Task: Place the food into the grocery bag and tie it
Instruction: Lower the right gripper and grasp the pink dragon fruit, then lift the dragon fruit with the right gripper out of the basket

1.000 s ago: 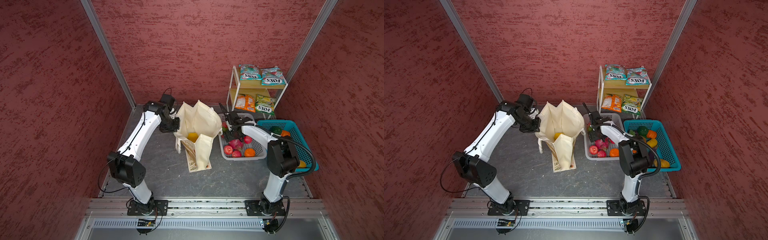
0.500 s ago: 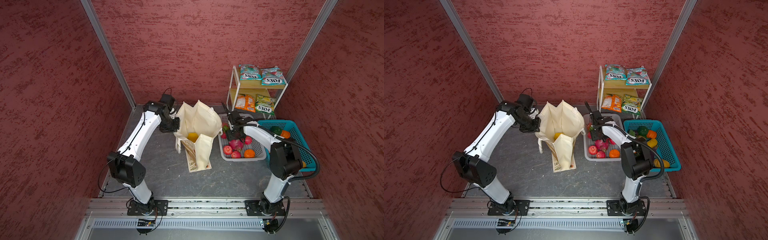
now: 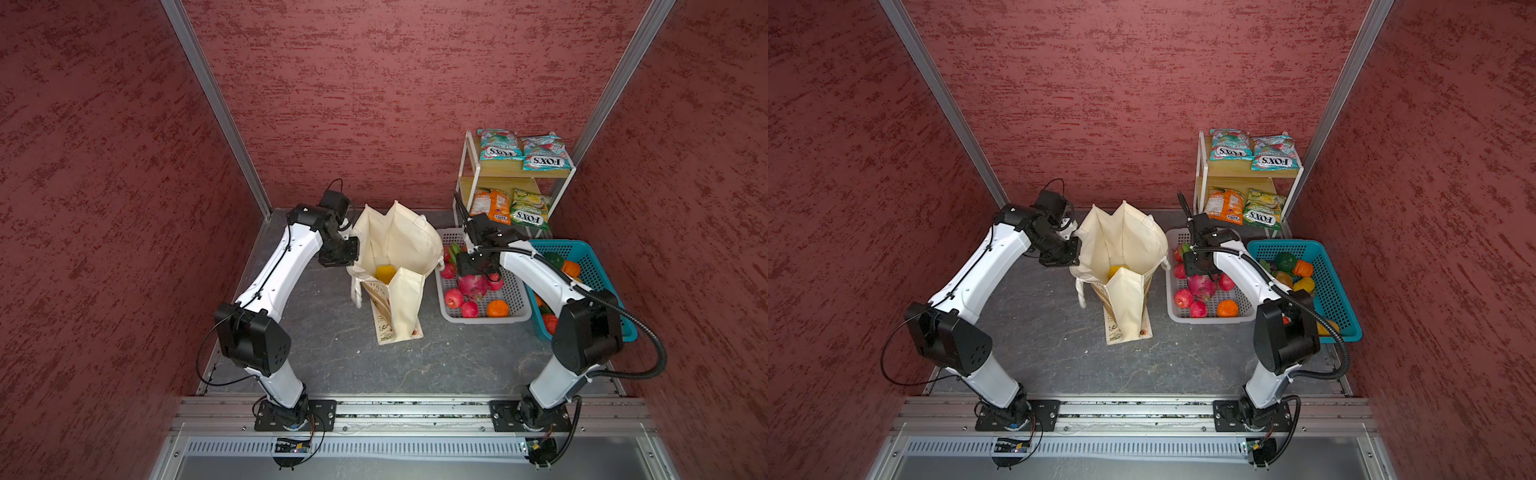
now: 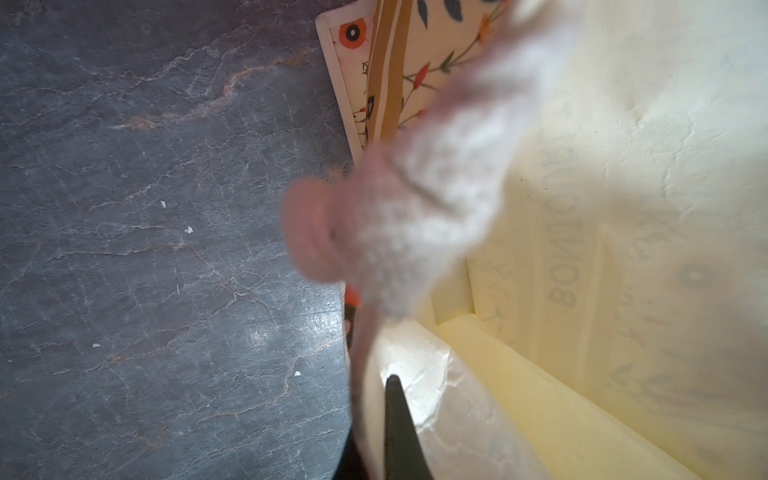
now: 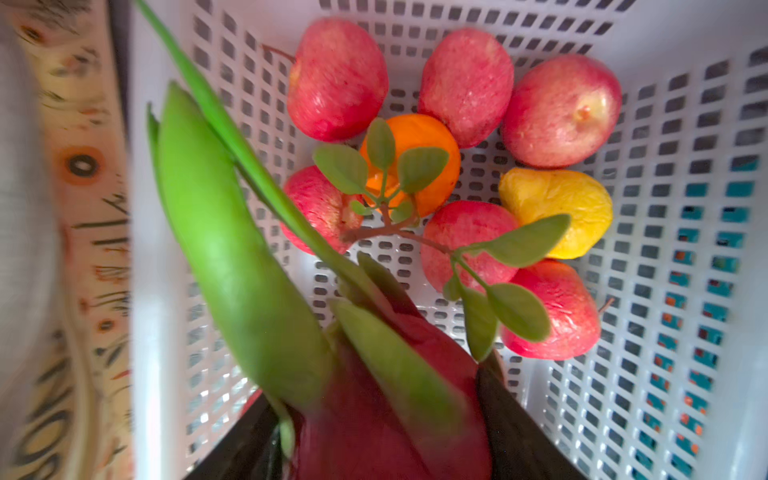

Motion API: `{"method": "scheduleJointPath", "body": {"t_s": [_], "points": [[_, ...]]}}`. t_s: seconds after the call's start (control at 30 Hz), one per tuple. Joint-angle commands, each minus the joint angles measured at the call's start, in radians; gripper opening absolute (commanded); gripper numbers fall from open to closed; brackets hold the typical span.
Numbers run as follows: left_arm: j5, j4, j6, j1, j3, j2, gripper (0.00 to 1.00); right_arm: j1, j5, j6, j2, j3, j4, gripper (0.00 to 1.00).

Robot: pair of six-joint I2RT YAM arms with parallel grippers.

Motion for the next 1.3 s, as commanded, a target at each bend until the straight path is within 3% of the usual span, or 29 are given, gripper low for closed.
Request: {"method": "scheduleJointPath", "body": {"t_s": [0.0,0.37,0.77,1.27], "points": [[0.014,0.005,0.01,-0.002,-0.015,-0.022,0.0,-0.015,-0.066,0.033,-0.051,0.048,-0.032,0.64],[0.018,0.015,0.007,-0.002,-0.022,-0.021,0.0,-0.053,-0.132,0.075,-0.092,0.129,-0.064,0.63],[0.026,0.016,0.022,-0.002,-0.013,-0.009,0.0,-0.056,-0.245,0.155,-0.112,0.396,-0.09,0.63],[0.034,0.019,0.025,0.003,0.0,-0.01,0.0,0.0,-0.388,0.259,-0.19,0.467,0.288,0.63]]}}
